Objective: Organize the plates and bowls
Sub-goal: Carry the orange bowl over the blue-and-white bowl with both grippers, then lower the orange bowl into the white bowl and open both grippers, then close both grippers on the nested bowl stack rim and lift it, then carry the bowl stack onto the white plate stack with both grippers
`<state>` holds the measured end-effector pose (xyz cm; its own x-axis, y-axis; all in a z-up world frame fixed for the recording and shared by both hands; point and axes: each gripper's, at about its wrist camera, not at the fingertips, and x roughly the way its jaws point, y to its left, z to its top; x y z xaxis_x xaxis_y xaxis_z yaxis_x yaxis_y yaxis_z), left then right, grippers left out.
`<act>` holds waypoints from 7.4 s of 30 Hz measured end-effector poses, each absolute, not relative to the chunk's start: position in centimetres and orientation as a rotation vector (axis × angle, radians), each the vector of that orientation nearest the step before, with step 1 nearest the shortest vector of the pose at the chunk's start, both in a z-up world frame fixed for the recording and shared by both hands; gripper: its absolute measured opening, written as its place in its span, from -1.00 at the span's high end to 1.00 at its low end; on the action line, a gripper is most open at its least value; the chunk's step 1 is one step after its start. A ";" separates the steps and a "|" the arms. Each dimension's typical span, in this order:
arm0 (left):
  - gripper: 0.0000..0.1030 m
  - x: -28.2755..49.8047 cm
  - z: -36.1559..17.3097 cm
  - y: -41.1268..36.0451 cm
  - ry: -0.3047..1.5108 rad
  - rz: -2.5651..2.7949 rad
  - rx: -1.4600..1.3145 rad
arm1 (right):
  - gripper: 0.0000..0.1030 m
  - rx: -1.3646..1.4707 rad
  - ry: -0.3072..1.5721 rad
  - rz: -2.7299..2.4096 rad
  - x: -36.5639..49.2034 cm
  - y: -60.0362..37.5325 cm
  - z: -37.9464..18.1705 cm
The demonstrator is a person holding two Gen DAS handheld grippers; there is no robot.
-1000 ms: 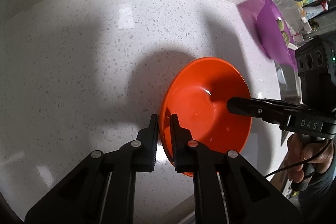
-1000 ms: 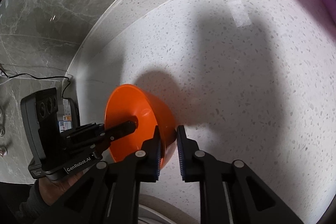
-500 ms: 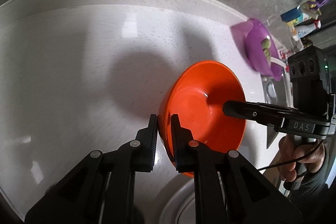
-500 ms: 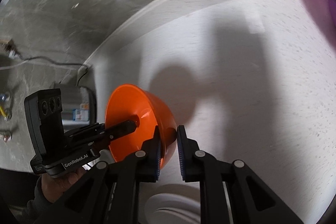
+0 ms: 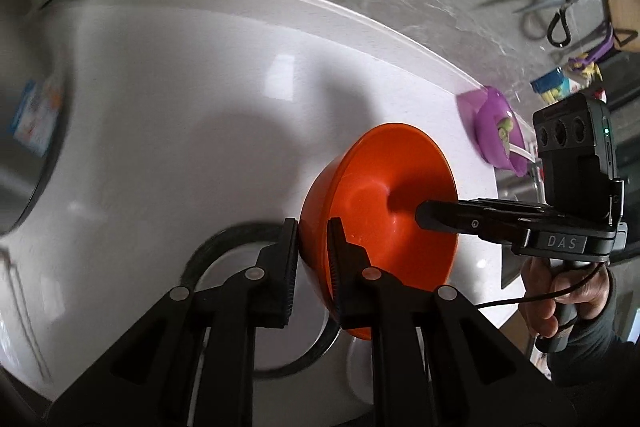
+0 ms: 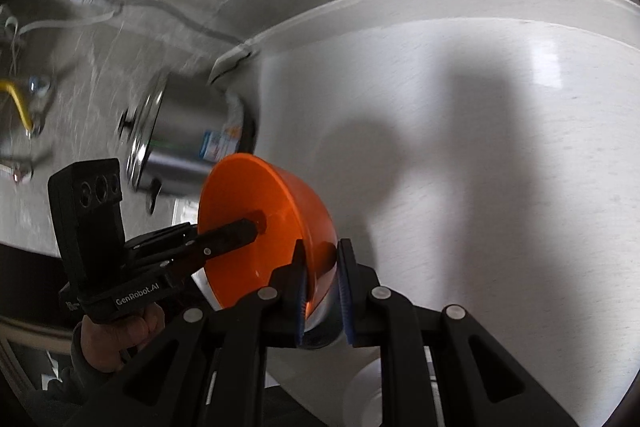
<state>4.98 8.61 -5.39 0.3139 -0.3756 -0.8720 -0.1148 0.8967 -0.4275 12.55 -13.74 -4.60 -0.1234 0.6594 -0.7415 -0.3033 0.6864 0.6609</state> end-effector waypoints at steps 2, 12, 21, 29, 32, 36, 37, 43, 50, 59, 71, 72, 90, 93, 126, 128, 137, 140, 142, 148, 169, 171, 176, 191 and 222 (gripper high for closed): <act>0.75 3.3 -5.7 10.1 1.249 -0.157 -0.487 | 0.69 0.297 1.496 0.864 12.1 -12.3 -4.7; 0.74 -1.9 -10.0 13.5 1.286 -0.090 -0.548 | 0.73 0.165 1.560 0.889 9.3 -7.1 -6.8; 0.74 -3.1 -12.5 13.7 1.306 -0.084 -0.517 | 0.76 0.125 1.610 0.840 8.4 -6.6 -9.2; 0.74 -3.3 -13.6 13.0 1.310 -0.085 -0.488 | 0.76 0.101 1.625 0.806 8.2 -7.0 -10.0; 0.74 -2.6 -13.7 12.3 1.300 -0.077 -0.473 | 0.78 0.097 1.627 0.802 8.2 -7.0 -10.1; 0.74 -2.1 -13.6 12.0 1.289 -0.073 -0.456 | 0.79 0.068 1.621 0.796 8.3 -6.7 -10.1; 0.74 -2.1 -13.6 12.1 1.284 -0.073 -0.457 | 0.79 0.064 1.622 0.794 8.3 -6.6 -10.1; 0.61 -2.5 -13.3 12.0 1.258 -0.093 -0.463 | 0.81 0.007 1.617 0.790 8.2 -6.0 -10.0; 0.12 -2.6 -12.4 11.7 1.202 -0.137 -0.465 | 0.84 -0.062 1.598 0.782 8.0 -5.4 -9.8; -0.25 -2.9 -11.3 12.5 1.128 -0.106 -0.500 | 0.83 -0.088 1.605 0.756 8.1 -5.3 -10.2; -0.25 -3.6 -12.4 14.0 1.132 -0.062 -0.513 | 0.80 -0.237 1.561 0.746 7.0 -3.5 -10.0; -0.25 -3.7 -12.6 14.2 1.136 -0.059 -0.518 | 0.80 -0.258 1.552 0.748 6.9 -3.2 -9.9; -0.25 -4.8 -14.1 15.4 1.146 -0.043 -0.544 | 0.23 -0.496 1.426 0.732 5.0 -1.0 -8.6; -0.25 -5.0 -14.2 15.3 1.147 -0.047 -0.546 | 0.19 -0.479 1.438 0.741 5.1 -1.2 -8.8; -0.29 -7.3 -17.1 16.4 1.254 -0.159 -0.514 | 0.29 -0.212 1.472 0.771 7.6 -7.7 -12.1; -0.26 -6.9 -17.3 16.3 1.253 -0.151 -0.521 | 0.29 -0.225 1.482 0.775 7.5 -7.3 -12.7; -0.25 -5.3 -17.2 16.6 1.262 -0.091 -0.479 | 0.41 -0.162 1.488 0.840 7.7 -7.6 -13.8; -0.13 -5.0 -17.2 16.7 1.262 -0.097 -0.467 | 0.58 -0.126 1.493 0.888 7.4 -7.6 -14.1; 0.06 -4.8 -17.1 16.9 1.262 -0.120 -0.475 | 0.66 -0.111 1.499 0.898 7.2 -7.5 -14.2; 0.43 -3.7 -17.0 15.6 1.283 -0.155 -0.455 | 0.71 -0.089 1.498 0.912 7.2 -7.7 -14.1; 0.80 -3.1 -16.6 14.3 1.283 -0.144 -0.425 | 0.74 -0.077 1.441 0.881 6.5 -8.3 -13.6; 0.81 -3.2 -16.7 14.2 1.282 -0.140 -0.428 | 0.75 -0.083 1.435 0.876 6.3 -8.2 -13.4; 0.81 -3.3 -16.5 14.2 1.275 -0.143 -0.434 | 0.75 -0.076 1.431 0.865 6.3 -8.2 -13.1; 0.82 -3.5 -13.2 14.0 1.241 -0.214 -0.405 | 0.76 -0.032 1.392 0.793 5.5 -9.7 -9.8; 0.84 -9.6 -8.9 -3.3 1.272 -0.508 -0.270 | 0.76 0.213 1.341 0.478 -3.9 -27.2 -4.5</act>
<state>-9.60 -3.30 -8.93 0.2048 -0.5041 -0.8390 0.2133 0.8596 -0.4644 -3.93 -27.20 -4.52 0.1500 0.4492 -0.8807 -0.2097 0.8850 0.4157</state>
